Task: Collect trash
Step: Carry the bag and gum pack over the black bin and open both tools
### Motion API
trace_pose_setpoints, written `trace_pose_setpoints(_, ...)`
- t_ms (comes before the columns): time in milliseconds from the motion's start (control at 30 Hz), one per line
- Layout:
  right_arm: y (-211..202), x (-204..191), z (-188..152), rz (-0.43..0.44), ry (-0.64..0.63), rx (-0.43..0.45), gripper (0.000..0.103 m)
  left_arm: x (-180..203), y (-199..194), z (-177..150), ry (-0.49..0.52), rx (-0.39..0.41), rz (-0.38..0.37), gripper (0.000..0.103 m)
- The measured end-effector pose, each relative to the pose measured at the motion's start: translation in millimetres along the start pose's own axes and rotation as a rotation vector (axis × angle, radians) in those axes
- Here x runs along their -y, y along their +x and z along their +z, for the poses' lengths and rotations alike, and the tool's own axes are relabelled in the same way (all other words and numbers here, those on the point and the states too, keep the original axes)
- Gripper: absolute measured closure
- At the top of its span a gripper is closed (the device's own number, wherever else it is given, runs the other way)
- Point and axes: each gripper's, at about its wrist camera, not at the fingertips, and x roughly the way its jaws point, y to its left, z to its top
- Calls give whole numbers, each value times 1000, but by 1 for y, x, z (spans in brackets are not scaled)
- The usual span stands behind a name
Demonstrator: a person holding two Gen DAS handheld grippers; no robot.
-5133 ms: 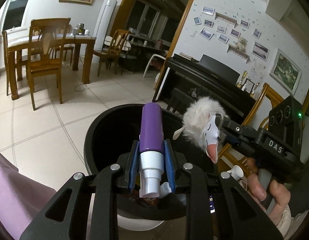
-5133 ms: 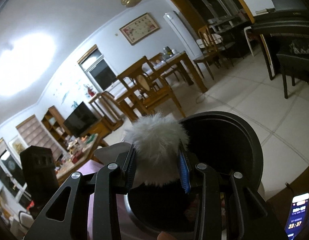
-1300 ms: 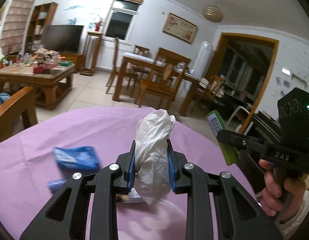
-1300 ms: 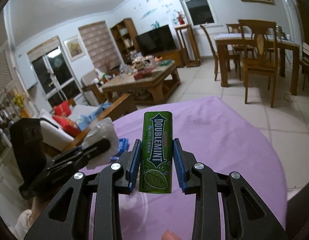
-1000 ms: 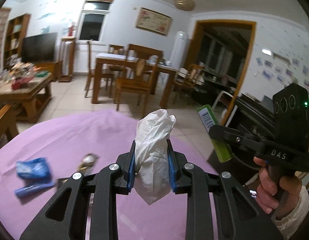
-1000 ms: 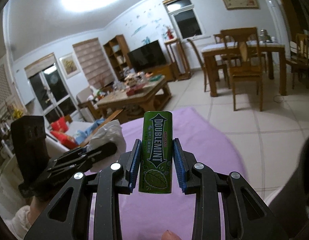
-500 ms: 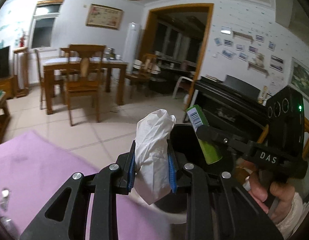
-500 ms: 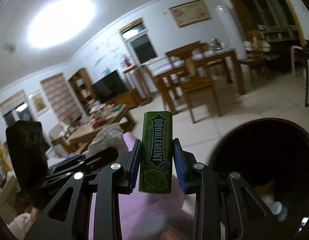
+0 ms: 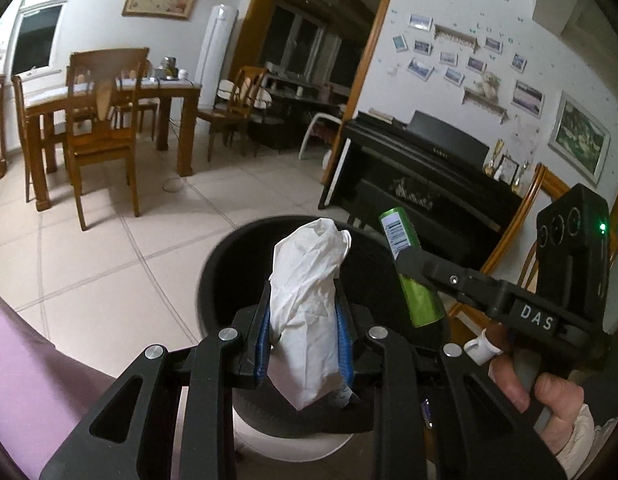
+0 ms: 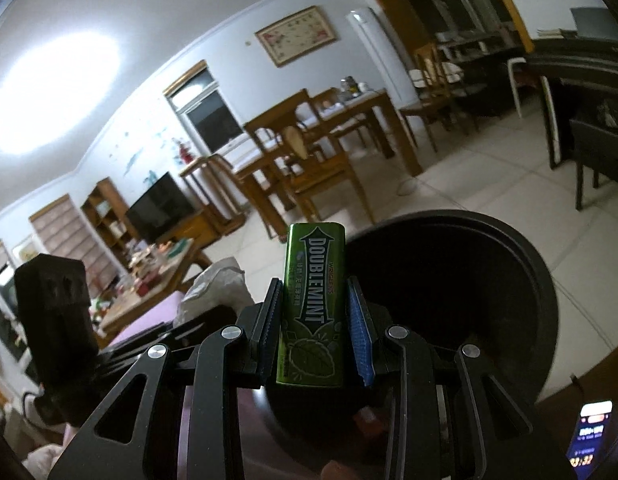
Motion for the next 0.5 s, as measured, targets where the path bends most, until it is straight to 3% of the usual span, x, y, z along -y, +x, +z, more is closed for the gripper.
trace_pose_setpoints(300, 7, 27, -11, -28, 47, -1, 71, 13, 23, 2, 21, -50, -7, 76)
trace_pose_setpoints(400, 8, 28, -11, -36, 54, 4, 70, 20, 26, 4, 51, -59, 8, 70)
trace_pose_setpoints(433, 4, 26, -13, -35, 58, 5, 65, 22, 25, 4, 63, -60, 16, 56)
trace_pose_setpoints(467, 5, 25, -12, -33, 64, 10, 50, 24, 23, 5, 72, -52, 30, 30)
trace_pose_setpoints(500, 1, 21, -15, -36, 68, 20, 42, 26, 19, 5, 79, -27, 57, 19)
